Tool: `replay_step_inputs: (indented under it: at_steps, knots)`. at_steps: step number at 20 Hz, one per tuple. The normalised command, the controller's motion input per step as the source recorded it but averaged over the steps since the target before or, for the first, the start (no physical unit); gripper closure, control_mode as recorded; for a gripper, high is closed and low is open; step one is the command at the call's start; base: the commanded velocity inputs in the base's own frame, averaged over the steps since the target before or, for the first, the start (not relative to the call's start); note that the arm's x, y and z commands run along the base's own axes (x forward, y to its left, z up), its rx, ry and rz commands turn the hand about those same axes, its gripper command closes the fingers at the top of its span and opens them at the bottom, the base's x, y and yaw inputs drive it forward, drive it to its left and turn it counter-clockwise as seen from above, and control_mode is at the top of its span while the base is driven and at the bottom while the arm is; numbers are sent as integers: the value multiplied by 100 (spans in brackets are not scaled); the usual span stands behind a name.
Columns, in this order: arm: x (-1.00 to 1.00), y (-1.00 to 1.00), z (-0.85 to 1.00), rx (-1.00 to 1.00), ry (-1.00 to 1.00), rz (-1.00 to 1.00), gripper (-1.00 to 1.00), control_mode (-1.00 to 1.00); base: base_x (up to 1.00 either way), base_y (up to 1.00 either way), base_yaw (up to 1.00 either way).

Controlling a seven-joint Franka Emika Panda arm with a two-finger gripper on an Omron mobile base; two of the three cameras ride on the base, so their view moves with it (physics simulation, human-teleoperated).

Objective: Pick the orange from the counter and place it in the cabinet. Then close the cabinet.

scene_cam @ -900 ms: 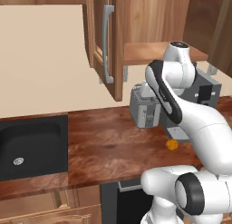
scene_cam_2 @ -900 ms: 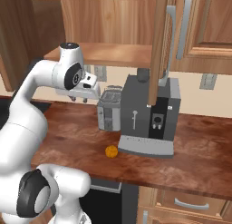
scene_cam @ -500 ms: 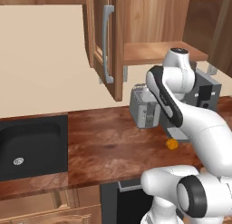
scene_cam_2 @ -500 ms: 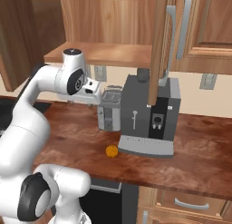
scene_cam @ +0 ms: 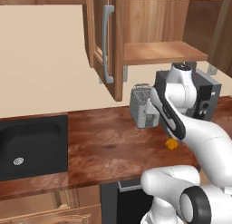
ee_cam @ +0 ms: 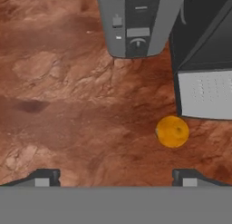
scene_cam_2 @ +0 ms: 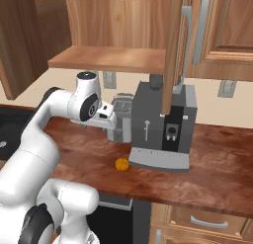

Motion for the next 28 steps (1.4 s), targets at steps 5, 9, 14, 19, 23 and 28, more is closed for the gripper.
replay_step_inputs:
  at_steps: [5, 9, 14, 19, 23, 28]
  knots:
    - [-2, -12, -39, 0, 0, -8, -100, -100, 0, 0, 0]
    - [0, -14, -36, 0, 0, -10, -100, -100, 0, 0, 0]
    - [0, -17, -36, 0, 3, -12, -100, -100, 0, 0, 0]
    - [0, -27, -28, 0, 5, -16, -100, -100, 0, 0, 0]
    - [0, -25, -27, 0, 6, -15, -100, -100, 0, 0, 0]
    - [0, -22, -31, 0, 7, -14, -100, -100, 0, 0, 0]
